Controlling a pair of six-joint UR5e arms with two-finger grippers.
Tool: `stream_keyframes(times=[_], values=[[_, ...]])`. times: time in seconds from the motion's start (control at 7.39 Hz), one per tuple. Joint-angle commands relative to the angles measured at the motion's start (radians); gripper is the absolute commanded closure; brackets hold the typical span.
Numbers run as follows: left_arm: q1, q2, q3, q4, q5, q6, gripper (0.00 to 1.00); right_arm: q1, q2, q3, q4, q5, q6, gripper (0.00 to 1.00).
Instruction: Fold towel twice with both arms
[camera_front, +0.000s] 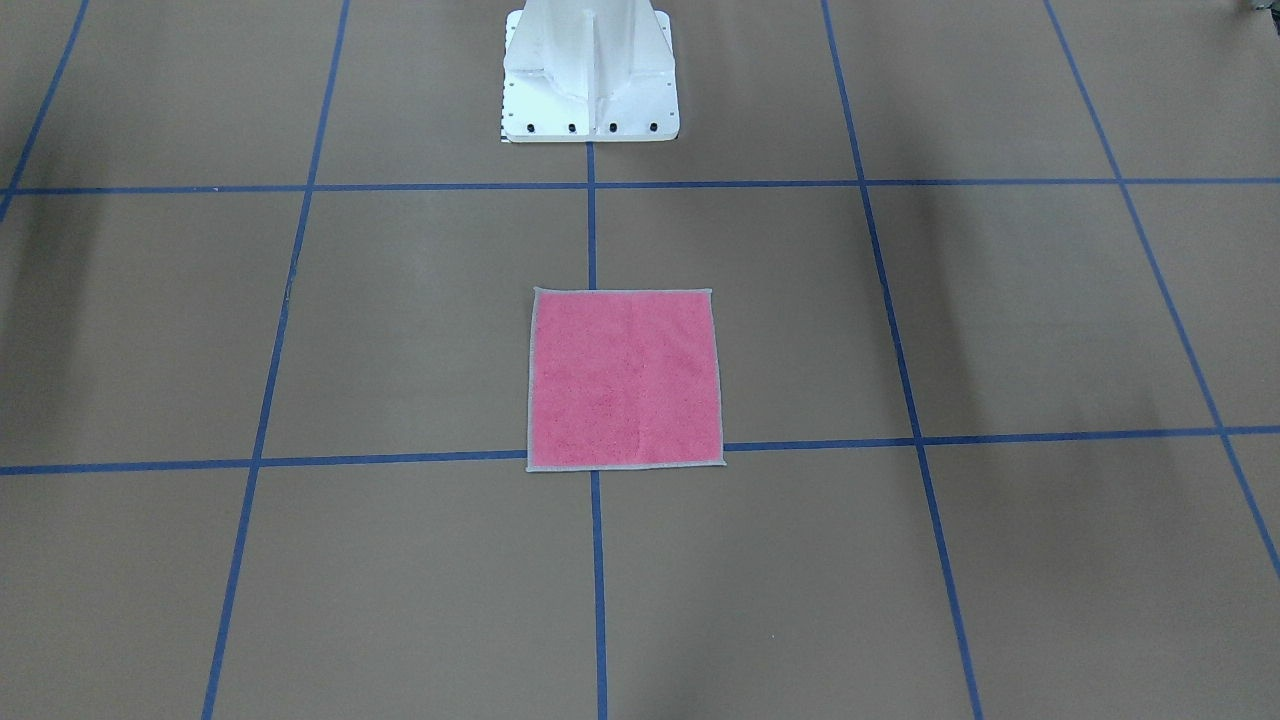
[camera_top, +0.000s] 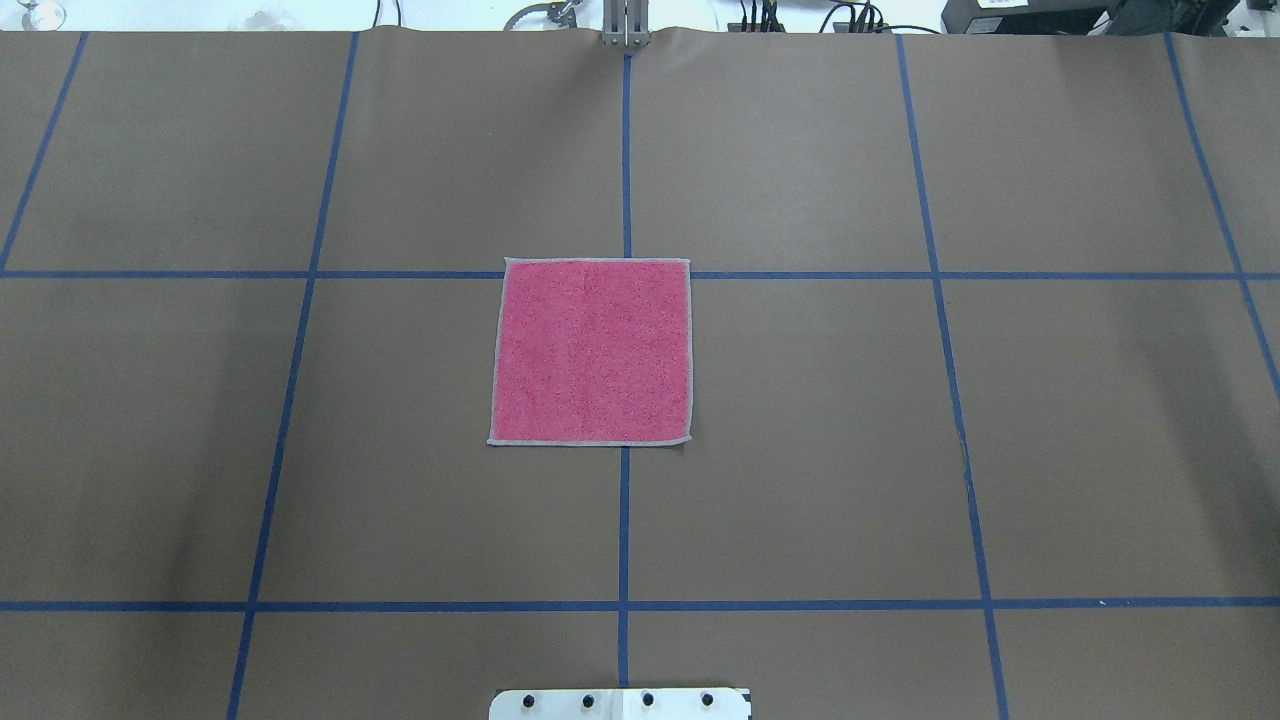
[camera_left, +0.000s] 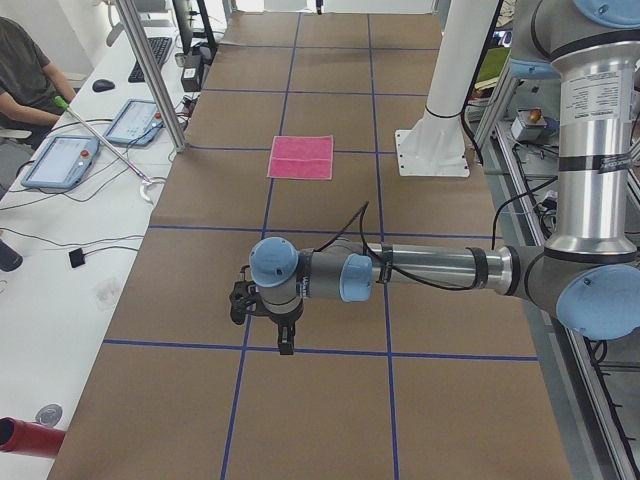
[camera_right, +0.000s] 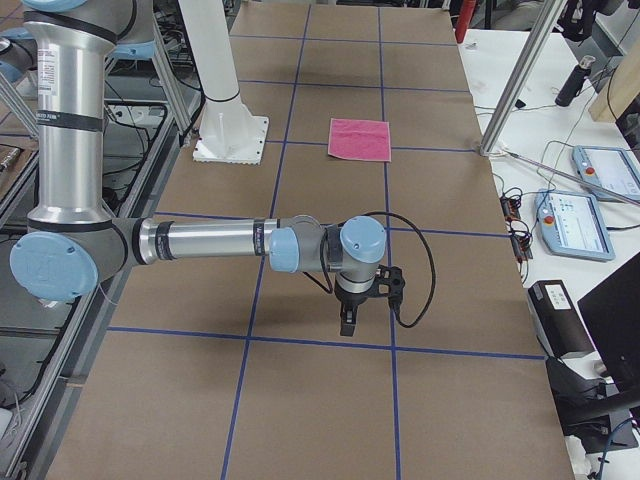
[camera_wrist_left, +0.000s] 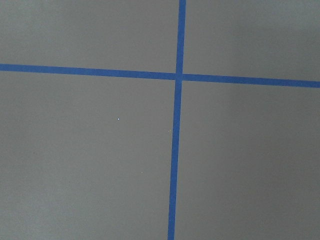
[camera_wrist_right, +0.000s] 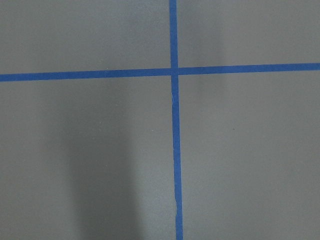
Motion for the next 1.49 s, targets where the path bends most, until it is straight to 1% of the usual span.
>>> stream_keyframes(times=[0.0,0.54,0.68,0.95,1.08,1.22,1.35], values=[[0.000,0.000,0.003,0.000,0.000,-0.002,0.00,-0.006,0.002,-0.008,0.001,0.000,-0.001,0.00],[0.003,0.000,0.004,-0.002,0.000,0.002,0.00,-0.022,0.003,-0.008,0.001,0.066,0.001,0.00],[0.002,0.005,0.004,-0.002,-0.002,-0.005,0.00,-0.033,0.020,0.003,0.003,0.066,0.023,0.00],[0.005,0.005,0.006,-0.003,-0.003,-0.005,0.00,-0.103,0.096,0.018,0.013,0.106,0.185,0.00],[0.008,0.006,0.007,-0.011,-0.006,-0.005,0.00,-0.145,0.104,0.024,0.088,0.106,0.295,0.00],[0.008,0.006,0.006,-0.018,-0.008,-0.008,0.00,-0.206,0.106,0.028,0.221,0.103,0.471,0.00],[0.009,0.006,0.006,-0.022,-0.009,-0.009,0.00,-0.273,0.129,0.028,0.359,0.091,0.684,0.00]])
